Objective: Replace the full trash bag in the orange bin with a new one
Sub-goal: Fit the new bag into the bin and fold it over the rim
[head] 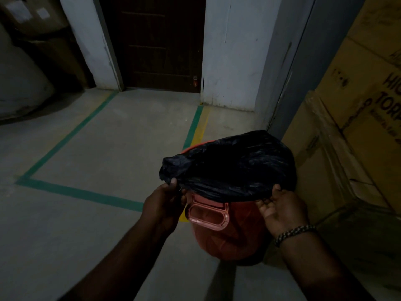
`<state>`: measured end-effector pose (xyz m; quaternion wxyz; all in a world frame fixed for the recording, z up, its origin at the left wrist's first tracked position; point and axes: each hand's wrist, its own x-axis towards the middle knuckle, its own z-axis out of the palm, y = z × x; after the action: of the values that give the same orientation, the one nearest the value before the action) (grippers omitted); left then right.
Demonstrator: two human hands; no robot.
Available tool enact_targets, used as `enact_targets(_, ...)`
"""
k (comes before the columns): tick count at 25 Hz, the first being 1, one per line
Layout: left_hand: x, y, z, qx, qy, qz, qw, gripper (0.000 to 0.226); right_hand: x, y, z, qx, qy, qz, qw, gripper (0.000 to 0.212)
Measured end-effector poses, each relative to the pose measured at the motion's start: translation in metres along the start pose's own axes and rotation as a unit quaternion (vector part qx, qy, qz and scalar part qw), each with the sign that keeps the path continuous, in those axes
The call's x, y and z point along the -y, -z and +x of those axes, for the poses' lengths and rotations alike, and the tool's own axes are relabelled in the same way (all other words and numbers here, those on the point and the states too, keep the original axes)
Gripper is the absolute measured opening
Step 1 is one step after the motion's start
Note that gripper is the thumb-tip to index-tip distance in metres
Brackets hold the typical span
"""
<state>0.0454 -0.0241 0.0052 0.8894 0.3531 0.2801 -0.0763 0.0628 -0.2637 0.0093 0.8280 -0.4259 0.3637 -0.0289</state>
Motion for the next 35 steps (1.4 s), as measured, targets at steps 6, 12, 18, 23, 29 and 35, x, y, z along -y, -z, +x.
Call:
enact_targets(6,-0.007,0.013,0.017,0.024,0.021,-0.111,0.993,0.020,0.006,0.005,0.002,-0.007,0.002,0.016,1.000,0.013)
enact_targets(12,0.005,0.029,0.029,-0.064,0.047,-0.007,0.997,0.010,0.008,0.008,0.005,-0.013,0.002,0.005,1.000,0.013)
enact_targets(18,0.012,0.019,0.024,-0.060,0.042,-0.025,0.997,0.024,0.009,0.010,0.002,0.008,-0.004,-0.011,1.000,0.012)
enact_targets(23,0.010,0.012,0.023,-0.032,0.075,-0.047,0.996,0.029,0.012,0.018,0.003,0.034,-0.009,0.002,0.999,0.016)
enact_targets(29,0.001,0.007,0.010,-0.016,0.076,-0.045,0.996,0.012,0.017,0.022,0.011,0.055,-0.043,0.053,0.996,0.018)
enact_targets(35,-0.010,0.002,-0.001,0.027,0.041,-0.066,0.997,0.018,0.017,0.019,0.020,0.079,-0.093,0.088,0.989,0.018)
